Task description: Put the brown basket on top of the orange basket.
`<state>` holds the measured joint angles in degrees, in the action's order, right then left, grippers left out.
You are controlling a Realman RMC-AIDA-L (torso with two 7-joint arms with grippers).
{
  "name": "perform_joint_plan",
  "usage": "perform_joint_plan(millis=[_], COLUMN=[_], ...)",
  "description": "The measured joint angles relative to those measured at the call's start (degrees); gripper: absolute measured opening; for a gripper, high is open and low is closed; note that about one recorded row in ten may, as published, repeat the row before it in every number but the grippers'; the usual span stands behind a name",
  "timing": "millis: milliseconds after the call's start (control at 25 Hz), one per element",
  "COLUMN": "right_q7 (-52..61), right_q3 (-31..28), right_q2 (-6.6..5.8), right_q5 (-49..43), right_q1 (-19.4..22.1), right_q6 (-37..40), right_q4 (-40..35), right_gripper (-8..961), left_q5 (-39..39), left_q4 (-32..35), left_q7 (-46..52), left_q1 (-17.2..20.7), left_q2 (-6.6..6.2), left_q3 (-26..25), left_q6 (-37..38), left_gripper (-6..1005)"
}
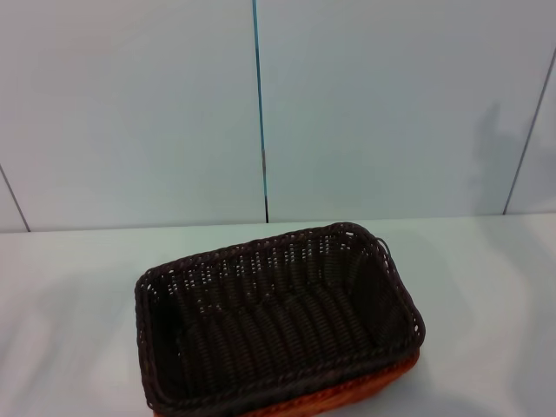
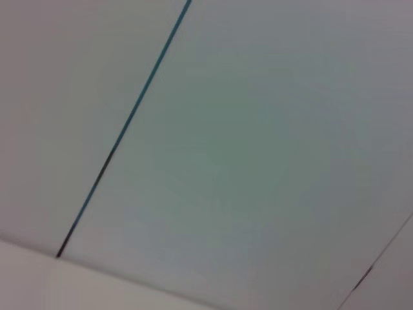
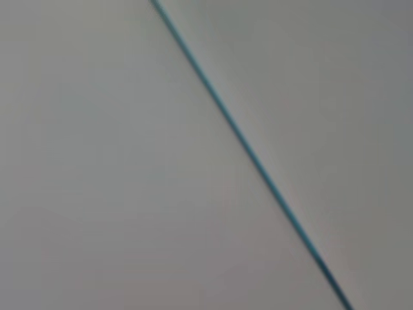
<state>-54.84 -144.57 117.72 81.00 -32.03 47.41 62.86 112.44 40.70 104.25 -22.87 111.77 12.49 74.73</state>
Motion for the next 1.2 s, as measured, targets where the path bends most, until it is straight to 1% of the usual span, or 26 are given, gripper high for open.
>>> perform_joint_plan(millis=[80, 160, 280, 360, 440, 480, 520, 560, 640, 680, 720, 760, 800, 840, 880, 920, 1040, 1120, 1200], right_q7=[-7.9, -13.3, -16.7, -17.8, -19.4, -21.1, -24.4, -24.4, -28.5, -33.6, -33.6, -35.9, -40.8, -40.8, -42.8, -45.0, -46.9, -47.5, -48.7], right_q3=[-0.5, -0.5, 0.8, 2.0, 3.0, 3.5, 4.0, 4.0, 4.1, 4.1, 4.1, 4.1, 4.3, 4.3, 4.4, 4.4, 4.5, 4.5, 4.5], right_q2=[0.26, 0.06, -0.65, -1.16, -1.81, -2.15, -2.21, -2.21, -1.96, -1.56, -1.56, -1.28, -0.72, -0.72, -0.54, -0.38, -0.29, -0.21, -0.02], right_q5=[5.9, 8.6, 6.9, 3.5, 0.5, -1.2, -3.0, -3.0, -3.2, -2.1, -2.1, -1.4, 0.2, 0.2, 0.7, 1.1, 2.3, 3.2, 5.1], right_q1=[-0.4, -1.1, -2.6, -3.7, -4.7, -5.3, -5.6, -5.6, -5.7, -5.8, -5.8, -5.8, -6.1, -6.1, -6.3, -6.8, -7.5, -7.7, -7.9], right_q6=[1.0, 2.5, 4.1, 4.3, 3.9, 2.9, 0.1, 0.1, -4.0, -8.8, -8.8, -11.1, -15.7, -15.7, -17.2, -18.7, -19.0, -19.0, -18.9], right_q4=[-3.5, -7.0, -11.3, -14.1, -17.1, -19.2, -21.4, -21.4, -23.5, -25.3, -25.3, -25.9, -26.9, -26.9, -27.2, -27.5, -27.3, -27.2, -27.1], right_gripper=[803, 802, 802, 802, 802, 802, 802, 802, 801, 801, 801, 801, 801, 801, 801, 801, 800, 800, 800], left_q5=[-1.2, -2.8, -4.6, -6.5, -8.6, -9.8, -11.2, -12.4, -14.4, -15.3, -16.4, -17.5, -18.5, -19.8, -21.4, -23.2, -30.0, -32.5, -33.7], left_q4=[-1.0, -2.5, -4.6, -6.3, -8.1, -9.3, -10.5, -11.8, -14.2, -15.6, -17.0, -18.2, -19.1, -20.1, -20.4, -20.6, -20.5, -20.5, -20.4], left_q7=[-1.4, -3.9, -8.7, -14.3, -21.6, -26.3, -31.2, -35.2, -40.4, -41.3, -41.8, -42.2, -42.6, -43.7, -45.4, -47.4, -53.8, -55.7, -56.4], left_q1=[-0.3, -0.8, -1.6, -2.2, -2.9, -3.2, -3.5, -3.9, -4.9, -5.6, -6.4, -7.0, -7.6, -8.3, -8.8, -9.0, -9.4, -9.6, -9.8], left_q2=[0.28, 0.61, 1.39, 2.40, 3.83, 4.76, 5.69, 6.36, 7.17, 7.27, 7.24, 7.17, 7.14, 7.27, 7.70, 8.25, 10.01, 10.39, 10.43], left_q3=[0.0, 0.1, 0.1, 0.2, 0.3, 0.3, 0.3, 0.3, 0.1, 0.0, 0.0, -0.1, -0.1, -0.1, -0.1, -0.3, -0.9, -1.0, -1.1], left_q6=[-0.1, -0.2, -0.2, 0.3, 1.2, 1.6, 1.9, 1.9, 0.2, -1.6, -3.7, -5.8, -7.6, -9.9, -11.2, -12.2, -15.0, -17.3, -19.3], left_gripper=[854, 854, 855, 856, 857, 857, 858, 858, 859, 860, 860, 860, 860, 860, 860, 860, 860, 861, 861])
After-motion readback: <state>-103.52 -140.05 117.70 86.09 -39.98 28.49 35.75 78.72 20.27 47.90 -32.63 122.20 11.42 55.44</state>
